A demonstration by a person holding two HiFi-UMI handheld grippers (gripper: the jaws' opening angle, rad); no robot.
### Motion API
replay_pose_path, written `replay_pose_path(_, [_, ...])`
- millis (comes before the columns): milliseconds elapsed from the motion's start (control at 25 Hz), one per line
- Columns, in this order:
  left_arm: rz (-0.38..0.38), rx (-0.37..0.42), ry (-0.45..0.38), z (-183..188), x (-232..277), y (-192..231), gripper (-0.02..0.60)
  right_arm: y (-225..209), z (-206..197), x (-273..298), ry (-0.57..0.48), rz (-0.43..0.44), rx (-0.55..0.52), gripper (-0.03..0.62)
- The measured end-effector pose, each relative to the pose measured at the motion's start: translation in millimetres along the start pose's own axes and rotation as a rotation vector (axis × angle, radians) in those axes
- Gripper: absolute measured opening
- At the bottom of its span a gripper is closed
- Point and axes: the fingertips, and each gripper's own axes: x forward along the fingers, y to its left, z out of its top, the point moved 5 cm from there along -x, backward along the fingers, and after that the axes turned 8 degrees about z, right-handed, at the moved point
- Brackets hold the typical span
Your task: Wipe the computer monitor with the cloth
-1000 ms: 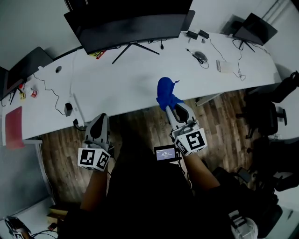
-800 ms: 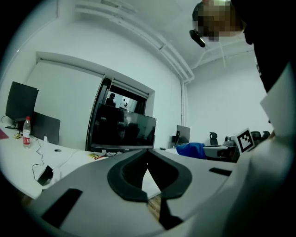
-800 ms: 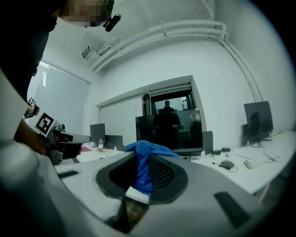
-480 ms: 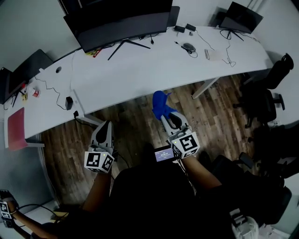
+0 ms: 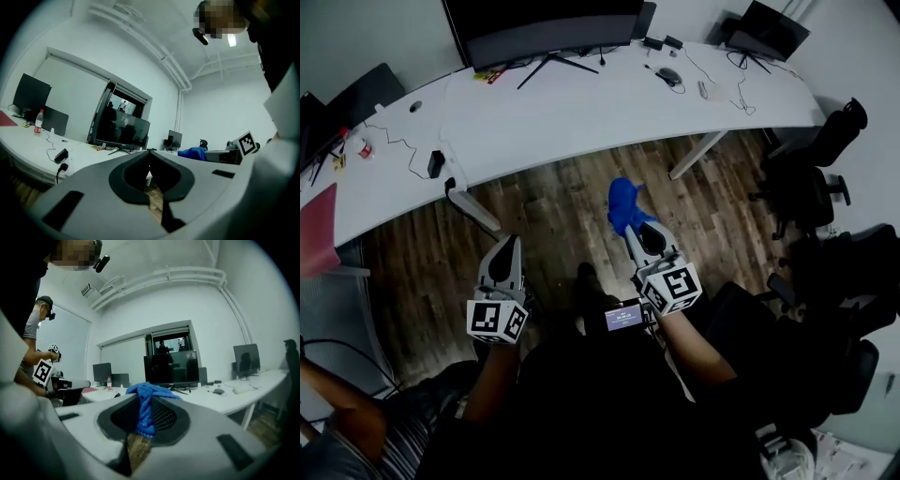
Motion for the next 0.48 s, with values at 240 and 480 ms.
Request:
replay_pose_path(240, [-0.01, -0.008, 0.054, -21, -53, -3, -0.006, 38, -20, -40, 0.035, -0.037, 0.018, 0.061])
replay_pose_path(480, [-0.002, 0.008, -0.02, -7, -75, -19, -0.006, 55, -18, -57, 0.028, -0.024, -0.017, 0.061])
